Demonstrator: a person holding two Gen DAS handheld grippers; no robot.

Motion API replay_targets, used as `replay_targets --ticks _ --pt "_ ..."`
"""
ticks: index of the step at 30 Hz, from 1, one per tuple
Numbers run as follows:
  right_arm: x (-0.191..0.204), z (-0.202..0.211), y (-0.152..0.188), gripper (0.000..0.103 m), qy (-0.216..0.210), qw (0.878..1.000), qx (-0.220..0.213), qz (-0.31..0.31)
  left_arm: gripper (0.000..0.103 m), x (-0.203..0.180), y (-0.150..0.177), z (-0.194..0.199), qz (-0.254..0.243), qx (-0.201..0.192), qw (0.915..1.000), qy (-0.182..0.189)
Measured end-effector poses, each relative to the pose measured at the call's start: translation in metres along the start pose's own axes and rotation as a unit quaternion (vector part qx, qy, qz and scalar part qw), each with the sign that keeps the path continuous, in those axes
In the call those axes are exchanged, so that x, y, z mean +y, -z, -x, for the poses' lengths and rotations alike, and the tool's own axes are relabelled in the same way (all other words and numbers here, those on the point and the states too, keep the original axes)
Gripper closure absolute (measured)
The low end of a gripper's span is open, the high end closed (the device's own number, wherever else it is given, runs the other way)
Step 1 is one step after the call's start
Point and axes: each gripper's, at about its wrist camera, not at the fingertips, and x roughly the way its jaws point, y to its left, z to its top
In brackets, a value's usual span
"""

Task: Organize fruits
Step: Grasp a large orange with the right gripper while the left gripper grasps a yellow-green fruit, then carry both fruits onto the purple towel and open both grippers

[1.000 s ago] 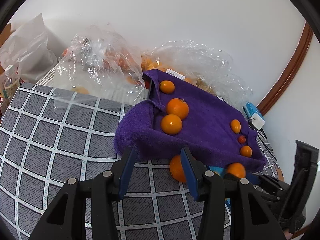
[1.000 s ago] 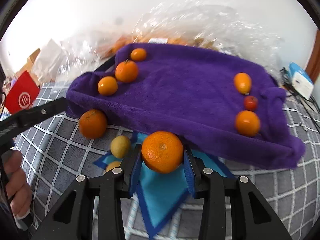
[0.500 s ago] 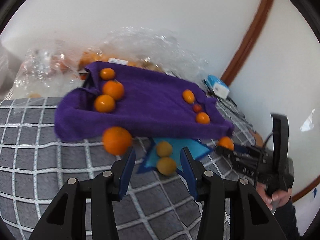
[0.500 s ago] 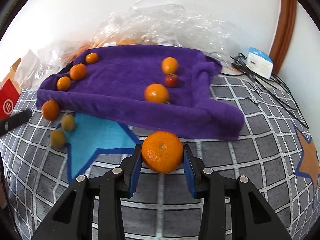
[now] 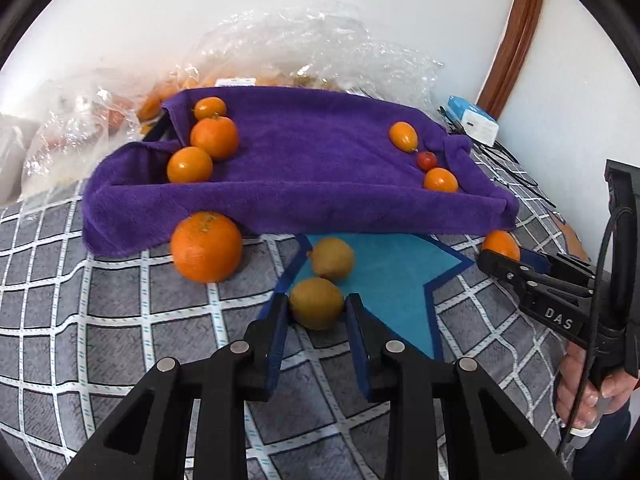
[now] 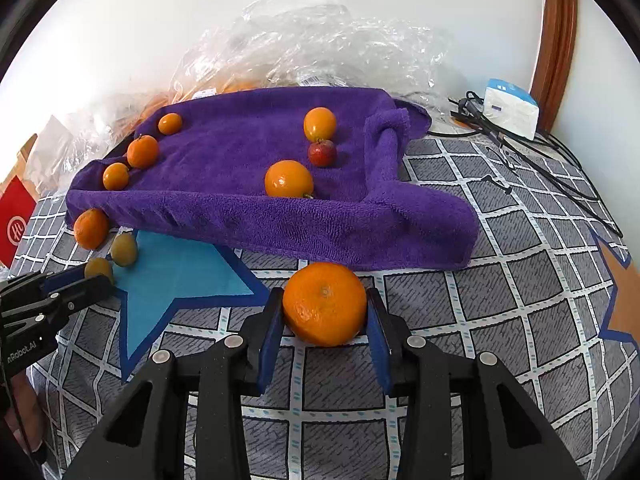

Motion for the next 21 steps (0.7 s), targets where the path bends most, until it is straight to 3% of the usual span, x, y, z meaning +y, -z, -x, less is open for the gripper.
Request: replay_targets --ticks 11,13,17,21 --pt "-0.003 0.0 0.001 0.063 -0.01 1.0 -0.001 -0.003 0.075 0.027 0.005 0.012 0.06 -0.033 0.9961 0.055" --pt "-0.005 0.0 0.001 0.063 -0.012 1.0 -0.003 -0.005 0.075 0.03 0.007 0.023 0.047 -0.052 0.996 0.055" --pt "-0.006 0.0 0.001 0.063 -0.017 1.0 -0.003 -0.01 0.075 0.03 0.008 0.028 0.004 -0.041 0.9983 0.04" --pt "-0.005 0.0 0.001 0.063 -0.016 1.0 -0.004 -0.01 0.075 0.029 0.008 0.041 -0.012 -0.055 0.998 0.027"
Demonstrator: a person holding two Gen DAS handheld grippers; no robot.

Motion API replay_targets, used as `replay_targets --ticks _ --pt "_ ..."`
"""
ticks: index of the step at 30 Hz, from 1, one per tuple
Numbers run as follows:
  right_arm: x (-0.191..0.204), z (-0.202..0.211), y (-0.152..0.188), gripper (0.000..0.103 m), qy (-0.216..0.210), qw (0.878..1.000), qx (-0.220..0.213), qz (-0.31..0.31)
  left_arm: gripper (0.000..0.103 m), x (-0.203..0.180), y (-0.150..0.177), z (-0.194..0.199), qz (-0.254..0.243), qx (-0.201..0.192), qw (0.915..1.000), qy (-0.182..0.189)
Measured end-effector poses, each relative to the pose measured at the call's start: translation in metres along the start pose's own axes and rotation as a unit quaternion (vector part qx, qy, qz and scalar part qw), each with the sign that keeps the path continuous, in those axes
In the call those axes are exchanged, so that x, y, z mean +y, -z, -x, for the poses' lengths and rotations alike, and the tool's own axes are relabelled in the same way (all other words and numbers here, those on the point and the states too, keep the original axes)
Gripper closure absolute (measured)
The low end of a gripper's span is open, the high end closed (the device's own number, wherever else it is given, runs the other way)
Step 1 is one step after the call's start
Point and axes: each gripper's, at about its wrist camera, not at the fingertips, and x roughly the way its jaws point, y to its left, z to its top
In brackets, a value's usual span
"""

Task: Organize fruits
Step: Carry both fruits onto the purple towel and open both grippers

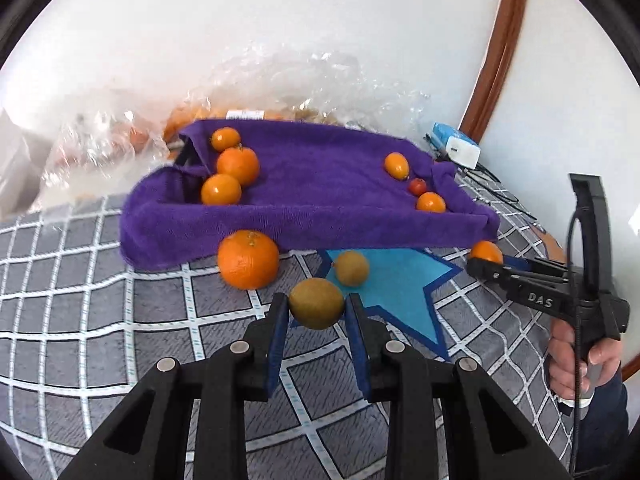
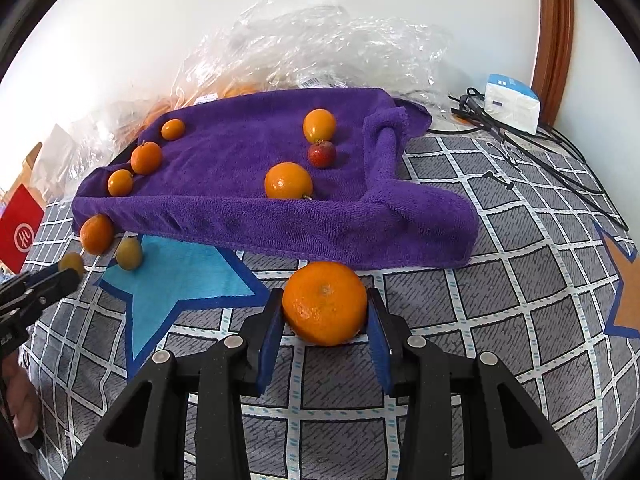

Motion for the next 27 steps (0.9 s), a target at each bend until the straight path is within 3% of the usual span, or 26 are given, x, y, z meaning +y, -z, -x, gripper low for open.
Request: replay_targets --ticks 10,13,20,27 --pt "-0.004 0.01 -0.002 0.064 -0.009 1.0 -0.007 -0.02 0.075 -0.018 -0.022 0.022 0.025 -0.038 0.9989 0.009" --pt "-0.003 0.028 -0.011 0.064 -0.009 0.999 -0.029 -0.014 0.075 -0.021 -0.039 0.026 0.03 -0.057 0.9979 0.001" --pt "0.001 0.053 -0.069 0.064 -0.008 0.997 -0.083 0.002 0.075 -0.02 -0.084 0.022 0.049 -0.078 0.9956 -0.019" --pt "0.006 0.034 -0.125 0.064 -0.032 0.994 -0.106 -0.007 0.075 -0.005 -0.108 0.0 0.058 -0.107 0.9906 -0.063"
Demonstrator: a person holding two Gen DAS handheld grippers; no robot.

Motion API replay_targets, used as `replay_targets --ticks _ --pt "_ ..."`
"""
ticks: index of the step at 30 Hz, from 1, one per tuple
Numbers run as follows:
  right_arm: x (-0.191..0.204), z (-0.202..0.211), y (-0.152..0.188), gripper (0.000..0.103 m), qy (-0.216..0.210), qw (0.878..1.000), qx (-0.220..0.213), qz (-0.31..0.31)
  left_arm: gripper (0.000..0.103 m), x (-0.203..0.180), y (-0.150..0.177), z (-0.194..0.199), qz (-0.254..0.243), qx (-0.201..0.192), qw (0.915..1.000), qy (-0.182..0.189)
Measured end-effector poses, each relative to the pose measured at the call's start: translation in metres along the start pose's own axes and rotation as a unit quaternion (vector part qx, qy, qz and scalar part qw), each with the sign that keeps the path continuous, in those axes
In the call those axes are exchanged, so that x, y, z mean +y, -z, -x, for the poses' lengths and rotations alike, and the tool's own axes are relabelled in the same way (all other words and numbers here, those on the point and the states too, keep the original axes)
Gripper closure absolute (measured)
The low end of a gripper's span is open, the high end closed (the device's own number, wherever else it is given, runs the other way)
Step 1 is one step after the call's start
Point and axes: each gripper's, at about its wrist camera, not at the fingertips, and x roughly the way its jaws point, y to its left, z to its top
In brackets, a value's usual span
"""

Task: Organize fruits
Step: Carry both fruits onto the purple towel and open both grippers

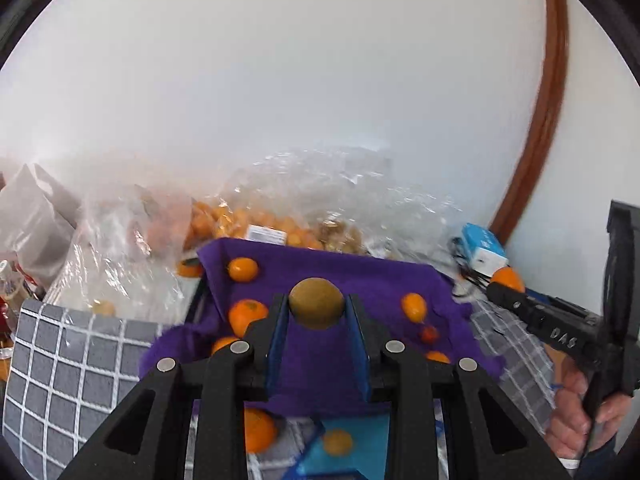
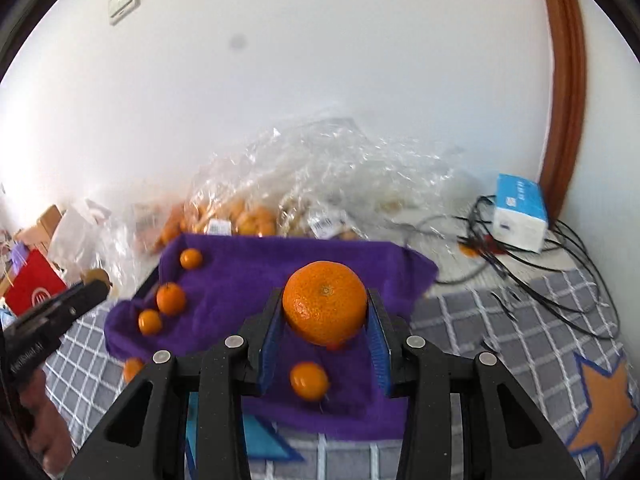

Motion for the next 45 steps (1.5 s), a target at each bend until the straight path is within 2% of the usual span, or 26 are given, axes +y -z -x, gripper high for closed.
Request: replay_targets --ticks 4,7,10,18,34,45 --pt "0.003 -0.025 0.006 0.064 -0.013 1.0 0.012 0.0 0.075 0.021 0.011 -0.015 0.029 0.006 0.9995 0.003" --pt "0.001 -0.044 0.018 0.064 -0.027 0.999 0.027 -0.003 0.075 0.037 0.017 -0.025 0.052 0.028 0.9982 0.01" --pt "0.006 -0.058 0.024 0.064 -0.021 0.999 0.042 0.004 0.075 0.044 0.02 -0.028 0.067 0.033 0.9972 0.009" --pt "0.013 -0.086 0.041 0.064 -0.024 0.997 0.073 0.02 0.075 0.039 0.026 -0.036 0.051 0.033 0.9981 -0.005" --pt "0.029 -0.087 0.051 0.064 -0.023 0.994 0.079 0.067 0.075 0.028 0.035 -0.048 0.042 0.056 0.9975 0.01" --pt "0.017 -0.093 0.051 0.063 -0.04 0.994 0.101 0.035 0.075 0.028 0.037 -0.054 0.045 0.071 0.9963 0.019"
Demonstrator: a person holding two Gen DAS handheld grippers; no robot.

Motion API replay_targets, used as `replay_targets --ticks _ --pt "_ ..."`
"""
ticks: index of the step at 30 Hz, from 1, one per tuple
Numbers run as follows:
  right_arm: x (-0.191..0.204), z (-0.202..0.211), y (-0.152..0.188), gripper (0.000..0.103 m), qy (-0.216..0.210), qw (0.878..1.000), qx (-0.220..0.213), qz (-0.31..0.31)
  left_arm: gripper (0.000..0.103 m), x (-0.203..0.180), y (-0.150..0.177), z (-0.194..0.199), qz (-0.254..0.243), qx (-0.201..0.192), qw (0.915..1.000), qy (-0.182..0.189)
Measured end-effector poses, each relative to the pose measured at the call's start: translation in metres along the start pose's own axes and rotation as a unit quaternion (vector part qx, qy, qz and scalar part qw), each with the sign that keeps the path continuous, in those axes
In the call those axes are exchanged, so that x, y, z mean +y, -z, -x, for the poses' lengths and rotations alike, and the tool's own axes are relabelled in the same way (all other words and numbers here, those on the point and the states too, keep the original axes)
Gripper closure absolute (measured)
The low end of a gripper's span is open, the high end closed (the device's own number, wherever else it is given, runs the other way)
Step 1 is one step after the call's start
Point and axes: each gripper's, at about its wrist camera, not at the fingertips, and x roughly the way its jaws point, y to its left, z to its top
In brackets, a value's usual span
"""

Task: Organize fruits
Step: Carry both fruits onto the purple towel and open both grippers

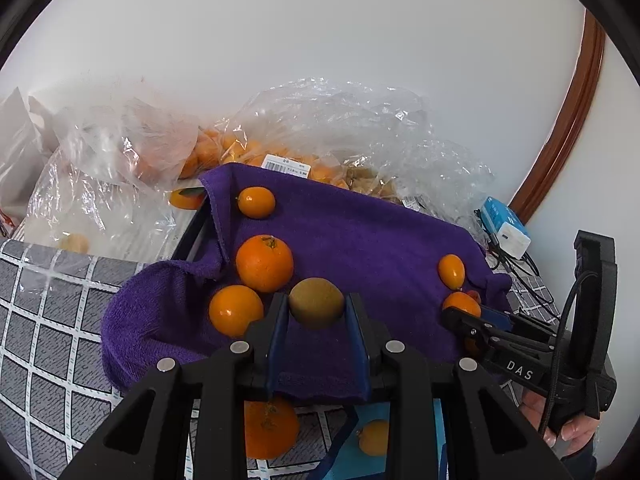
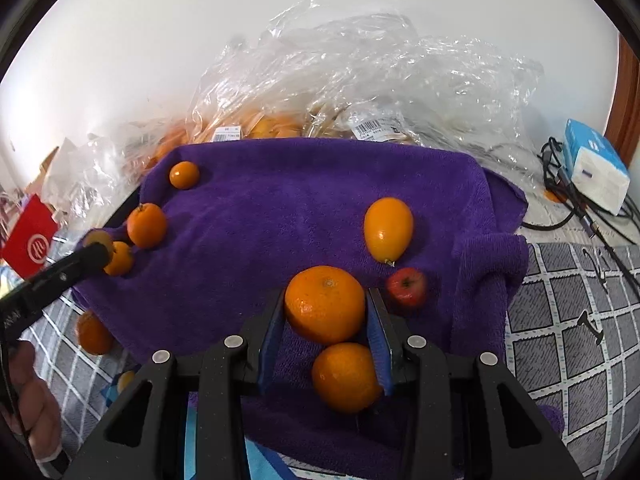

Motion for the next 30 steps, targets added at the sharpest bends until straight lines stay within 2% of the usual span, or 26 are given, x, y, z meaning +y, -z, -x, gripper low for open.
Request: replay_targets --ticks 6,9,14,20,26,30 --pt "-0.001 0.015 0.002 0.063 0.007 1.0 -0.01 0.001 0.075 -0.004 0.005 -0.011 -0.004 0.028 0.9996 -0.001" --pt "-0.004 0.03 0.002 0.057 0.013 0.999 -0.031 0.002 0.075 -0.006 0.007 -0.018 -0.004 0.041 0.9991 -0.003" --pt "-0.014 0.041 -0.002 0.055 0.013 0.999 -0.05 -0.017 0.075 -0.009 0.009 -0.02 -0.013 0.039 0.999 -0.017" --pt "-0.024 0.036 -0.003 0.055 0.019 0.998 -0.043 -0.039 0.075 -0.01 0.009 -0.02 -0.015 0.038 0.999 -0.02" --pt "-0.03 0.035 -0.001 0.055 0.02 0.998 -0.042 -0.05 0.075 -0.007 0.007 -0.021 -0.013 0.049 0.9987 -0.004" --pt "-0.03 0.036 0.0 0.055 0.023 0.997 -0.044 -0.053 0.075 0.001 0.004 -0.018 0.021 0.054 0.9982 0.015"
